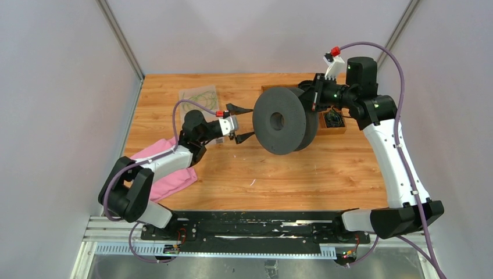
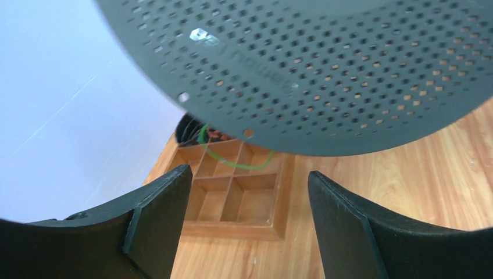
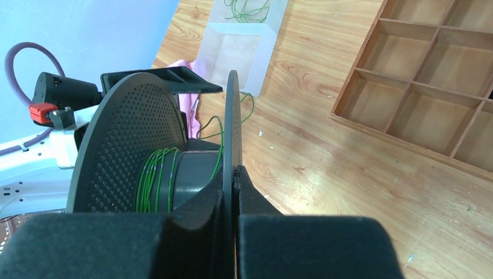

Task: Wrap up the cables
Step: Wrap the cable around the cable reel.

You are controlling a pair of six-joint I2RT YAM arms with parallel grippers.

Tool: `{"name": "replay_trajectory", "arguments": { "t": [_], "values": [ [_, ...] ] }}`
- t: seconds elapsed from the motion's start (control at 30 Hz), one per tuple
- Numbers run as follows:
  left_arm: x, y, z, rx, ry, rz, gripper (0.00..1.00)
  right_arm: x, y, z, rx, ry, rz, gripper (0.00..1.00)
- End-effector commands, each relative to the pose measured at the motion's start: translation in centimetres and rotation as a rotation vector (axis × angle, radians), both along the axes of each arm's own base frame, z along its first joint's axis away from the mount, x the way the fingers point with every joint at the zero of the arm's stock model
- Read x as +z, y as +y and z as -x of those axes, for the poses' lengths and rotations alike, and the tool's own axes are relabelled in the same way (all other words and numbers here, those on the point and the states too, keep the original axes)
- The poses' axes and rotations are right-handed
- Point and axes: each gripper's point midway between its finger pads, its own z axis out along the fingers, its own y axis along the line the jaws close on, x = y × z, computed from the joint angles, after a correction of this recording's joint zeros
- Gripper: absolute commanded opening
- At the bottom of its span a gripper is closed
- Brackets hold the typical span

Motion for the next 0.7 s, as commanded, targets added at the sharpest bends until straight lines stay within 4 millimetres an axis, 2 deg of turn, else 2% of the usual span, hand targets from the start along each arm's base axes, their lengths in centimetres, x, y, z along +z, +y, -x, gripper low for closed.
{"name": "replay_trajectory", "arguments": {
  "t": [0.0,0.17,0.3,0.5,0.67],
  "values": [
    [-0.3,-1.8,1.9,-0.122,-0.071,-0.031,0.78,2.0,0.1,1.2,0.035,-0.037,-0.038,0.01],
    [0.3,-2.6,2.0,-0.126,-0.045,0.014,0.74,1.5,0.5,1.5,0.055,-0.007,-0.053,0.01],
    [0.7,-3.3,2.2,-0.146,-0.006,0.068,0.66,1.5,0.6,1.7,0.060,-0.005,-0.056,0.01],
    [1.0,-3.7,1.9,-0.151,0.057,0.149,0.40,1.6,0.6,1.8,0.057,-0.013,-0.056,0.01],
    [0.7,-3.6,1.8,-0.140,0.084,0.146,0.18,1.5,0.3,1.5,0.041,-0.027,-0.040,0.01]
  ]
}}
